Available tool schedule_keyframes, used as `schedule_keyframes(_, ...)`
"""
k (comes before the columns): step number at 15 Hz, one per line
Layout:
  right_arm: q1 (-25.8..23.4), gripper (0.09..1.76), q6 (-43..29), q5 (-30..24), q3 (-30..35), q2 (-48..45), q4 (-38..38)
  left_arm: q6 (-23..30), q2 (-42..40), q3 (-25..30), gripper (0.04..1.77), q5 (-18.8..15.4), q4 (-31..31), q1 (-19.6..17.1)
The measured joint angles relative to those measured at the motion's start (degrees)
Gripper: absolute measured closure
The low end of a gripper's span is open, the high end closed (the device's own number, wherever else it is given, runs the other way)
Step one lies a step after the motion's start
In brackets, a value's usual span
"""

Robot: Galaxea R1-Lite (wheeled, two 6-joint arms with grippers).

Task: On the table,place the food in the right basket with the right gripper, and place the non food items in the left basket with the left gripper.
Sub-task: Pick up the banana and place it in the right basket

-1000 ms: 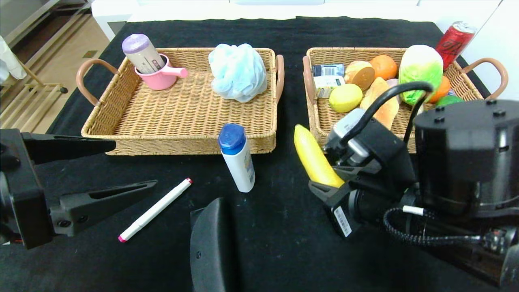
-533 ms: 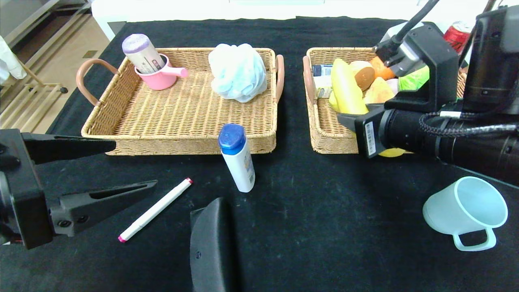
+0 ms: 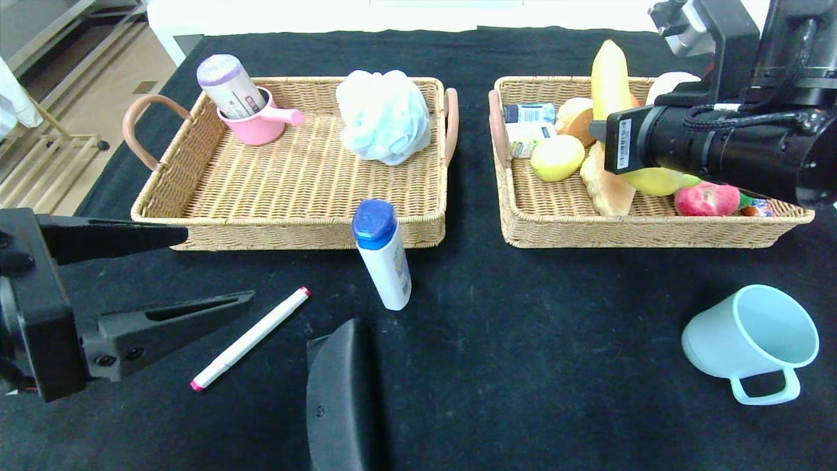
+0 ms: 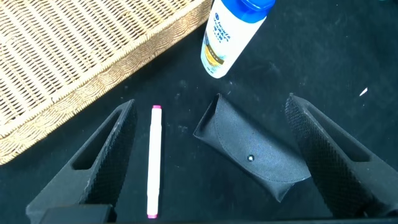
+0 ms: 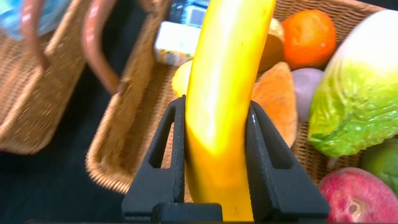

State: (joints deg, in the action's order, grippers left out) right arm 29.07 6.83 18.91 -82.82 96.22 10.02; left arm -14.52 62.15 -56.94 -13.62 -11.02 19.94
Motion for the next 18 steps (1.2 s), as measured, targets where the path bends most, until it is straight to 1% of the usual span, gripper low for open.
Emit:
schedule_keyframes(2,-2.1,1.22,-0.7,-0.1,-1.4,1.5,0.3,0.0,0.0,0.0,0.09,0.0,0.0,0.0)
schedule_keyframes(4,-3.9,1.22,-1.2,-2.2,-2.0,2.8,0.5,0.0,0.0,0.0,0.09,0.0,0.0,0.0)
schedule_keyframes(6,-5.2,1.22,-2.6,-2.6,-2.8,3.8,0.5,0.0,0.1,0.0,0.09,0.0,0.0,0.0)
schedule_keyframes(10,-7.1,1.22,-3.1,-4.2,-4.6,5.4,0.5,0.0,0.1,0.0,0.09,0.0,0.0,0.0)
schedule_keyframes(13,-7.7,1.22,-3.0,-4.2,-4.9,6.1,0.5,0.0,0.1,0.0,0.09,0.0,0.0,0.0)
schedule_keyframes(15,-7.9,0.98,-3.1,-4.1,-5.0,6.3,0.6,0.0,0.1,0.0,0.09,0.0,0.0,0.0)
schedule_keyframes(18,-8.1,0.72,-3.1,-4.3,-5.2,6.5,0.7,0.0,0.1,0.0,0.09,0.0,0.0,0.0)
